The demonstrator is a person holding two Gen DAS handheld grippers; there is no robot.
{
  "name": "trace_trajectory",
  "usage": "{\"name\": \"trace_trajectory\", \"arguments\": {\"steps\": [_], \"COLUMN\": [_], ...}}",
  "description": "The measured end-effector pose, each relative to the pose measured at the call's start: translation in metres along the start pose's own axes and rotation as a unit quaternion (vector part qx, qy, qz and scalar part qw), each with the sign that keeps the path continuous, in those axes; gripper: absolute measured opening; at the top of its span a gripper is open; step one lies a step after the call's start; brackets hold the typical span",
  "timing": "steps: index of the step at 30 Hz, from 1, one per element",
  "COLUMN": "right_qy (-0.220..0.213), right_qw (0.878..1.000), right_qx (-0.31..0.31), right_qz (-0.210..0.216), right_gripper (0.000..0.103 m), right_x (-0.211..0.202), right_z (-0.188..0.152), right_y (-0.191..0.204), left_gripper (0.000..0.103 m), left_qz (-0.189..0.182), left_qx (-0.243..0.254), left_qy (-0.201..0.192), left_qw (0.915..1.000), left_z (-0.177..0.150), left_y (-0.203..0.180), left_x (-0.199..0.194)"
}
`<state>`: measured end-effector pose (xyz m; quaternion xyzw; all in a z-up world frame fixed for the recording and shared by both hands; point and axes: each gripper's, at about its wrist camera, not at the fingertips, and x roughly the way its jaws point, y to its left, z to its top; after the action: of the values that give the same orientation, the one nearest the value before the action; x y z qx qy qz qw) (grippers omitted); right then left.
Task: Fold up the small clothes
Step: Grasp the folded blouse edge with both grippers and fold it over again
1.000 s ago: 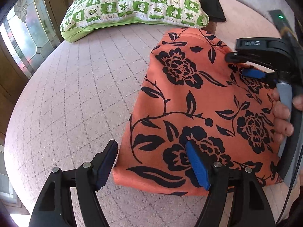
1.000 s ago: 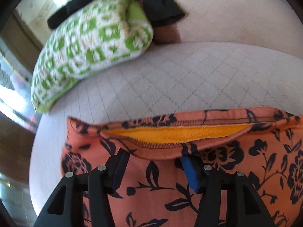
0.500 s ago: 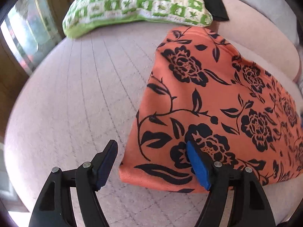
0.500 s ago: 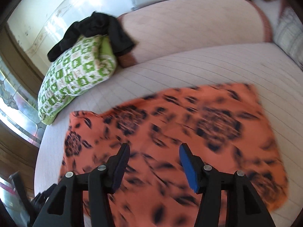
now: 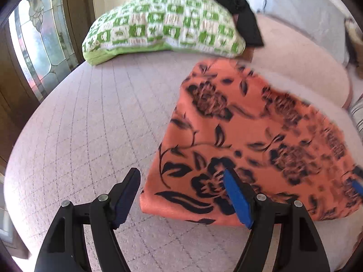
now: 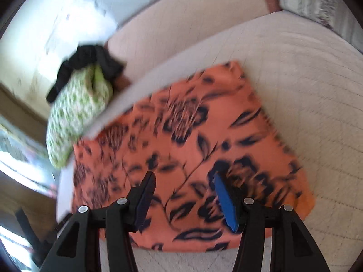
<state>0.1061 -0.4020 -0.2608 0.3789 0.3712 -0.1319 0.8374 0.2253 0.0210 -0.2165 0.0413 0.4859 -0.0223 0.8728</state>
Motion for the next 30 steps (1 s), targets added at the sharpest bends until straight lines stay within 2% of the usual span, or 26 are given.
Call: {"name": "trace_trajectory", "arguments": {"steps": [2,3,5,7,9,10,11,12,14,15,19,21,22,25,28,30], "right_qy": [0.01,0.024,0.025,0.003,-0.06,-0.076,-0.073,-0.049,0.036,0.035,-0.036,-0.054,-0.059,-0.05,-0.01,0.014], "right_qw": [0.999,0.998,0.996,0.995,0.991,0.99,0.991,0.993,0.989,0.988,0.99,0.987,0.985,0.98,0.972,0.971], "right_qx": [0.037,0.058,0.084,0.091,0.102,0.101,0.101,0.106,0.141,0.148,0.133,0.134,0.136,0.143,0.157,0.157], "right_qz": [-0.011,0.003,0.03,0.045,0.067,0.059,0.038,0.016,0.011,0.01,0.04,0.068,0.088,0.13,0.173,0.183], "right_gripper": [0.058,0.058,0.058,0.058,0.058,0.059,0.06,0.061,0.062,0.061,0.062,0.062,0.062,0.062,0.062,0.066], "right_x": [0.004,0.009,0.009,-0.002,-0.02,-0.024,-0.022,-0.013,0.019,0.022,-0.013,-0.028,-0.034,-0.043,-0.044,-0.042], "right_z": [0.007,0.008,0.013,0.018,0.024,0.028,0.031,0.032,0.025,0.025,0.028,0.025,0.023,0.012,0.0,-0.019], "right_y": [-0.021,-0.032,-0.043,-0.046,-0.048,-0.051,-0.055,-0.06,-0.074,-0.077,-0.068,-0.068,-0.068,-0.064,-0.056,-0.05], "left_gripper": [0.079,0.08,0.081,0.081,0.081,0.081,0.081,0.081,0.081,0.081,0.081,0.081,0.081,0.08,0.077,0.072], "left_qz": [0.016,0.015,0.012,0.007,0.007,0.008,0.011,0.017,0.035,0.036,-0.011,-0.034,-0.059,-0.141,-0.182,-0.19], "left_qx": [0.013,0.005,0.008,0.005,-0.012,-0.029,-0.042,-0.058,-0.102,-0.127,-0.179,-0.187,-0.188,-0.183,-0.197,-0.208], "left_qy": [0.03,0.017,0.017,0.015,0.014,0.011,0.009,0.006,0.007,0.011,0.03,0.032,0.036,0.052,0.066,0.064], "left_qw": [0.9993,0.9997,0.9997,0.9999,0.9998,0.9995,0.999,0.9982,0.9942,0.9912,0.9834,0.9813,0.9799,0.9715,0.9611,0.9574], "left_z": [-0.002,-0.002,0.0,0.0,0.002,0.003,0.005,0.005,0.004,0.001,-0.016,-0.026,-0.03,-0.04,-0.044,-0.043], "left_y": [-0.003,-0.001,-0.001,0.001,0.01,0.018,0.026,0.034,0.053,0.063,0.08,0.078,0.075,0.062,0.054,0.053], "left_x": [0.015,0.012,0.008,0.005,0.004,0.001,0.0,-0.003,-0.007,-0.01,-0.016,-0.019,-0.02,-0.019,-0.01,-0.008]}}
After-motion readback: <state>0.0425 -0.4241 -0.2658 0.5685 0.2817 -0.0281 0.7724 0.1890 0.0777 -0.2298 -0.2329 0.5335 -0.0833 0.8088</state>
